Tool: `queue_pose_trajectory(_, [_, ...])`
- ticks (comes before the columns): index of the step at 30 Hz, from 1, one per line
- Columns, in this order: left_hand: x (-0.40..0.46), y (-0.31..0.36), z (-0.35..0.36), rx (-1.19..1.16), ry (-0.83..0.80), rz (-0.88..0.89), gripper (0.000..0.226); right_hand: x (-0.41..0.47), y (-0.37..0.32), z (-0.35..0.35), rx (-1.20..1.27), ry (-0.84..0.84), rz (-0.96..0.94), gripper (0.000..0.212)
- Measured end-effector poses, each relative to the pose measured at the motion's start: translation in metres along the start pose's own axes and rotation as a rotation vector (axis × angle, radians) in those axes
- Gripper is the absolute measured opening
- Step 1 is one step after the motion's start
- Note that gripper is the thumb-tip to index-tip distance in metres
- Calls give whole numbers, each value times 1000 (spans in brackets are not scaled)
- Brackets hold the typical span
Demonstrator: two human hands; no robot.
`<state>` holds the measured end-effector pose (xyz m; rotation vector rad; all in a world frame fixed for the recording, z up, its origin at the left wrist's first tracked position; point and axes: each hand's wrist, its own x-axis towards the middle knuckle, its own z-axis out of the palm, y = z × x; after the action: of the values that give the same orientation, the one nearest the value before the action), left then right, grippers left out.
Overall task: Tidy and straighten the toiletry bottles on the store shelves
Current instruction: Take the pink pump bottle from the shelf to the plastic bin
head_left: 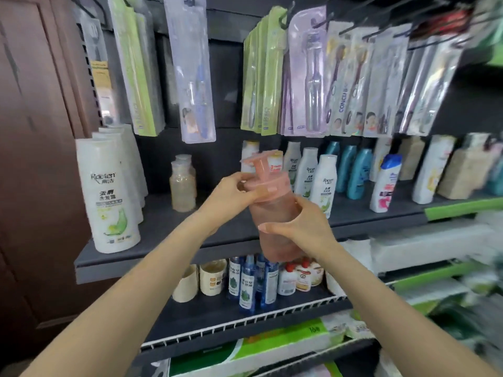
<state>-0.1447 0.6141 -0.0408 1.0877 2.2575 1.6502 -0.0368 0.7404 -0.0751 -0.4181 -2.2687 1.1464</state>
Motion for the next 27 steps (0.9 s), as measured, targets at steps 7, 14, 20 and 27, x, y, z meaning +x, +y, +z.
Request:
queue_pose_trajectory(7, [11,43,132,-122,-273,-51,51,-24,64,-123,15,144,110,69])
queue_pose_trajectory(14, [12,99,302,-277,-342,-6,25,-60,147,-269,-3,147,146,59])
queue_pose_trajectory(20, [23,131,429,-333,-444,-40,34,-93,217,-382,133,97,156,32])
queue_pose_trajectory(27, [60,151,565,-370,-596,-35,29,-98,304,-481,85,289,271,43])
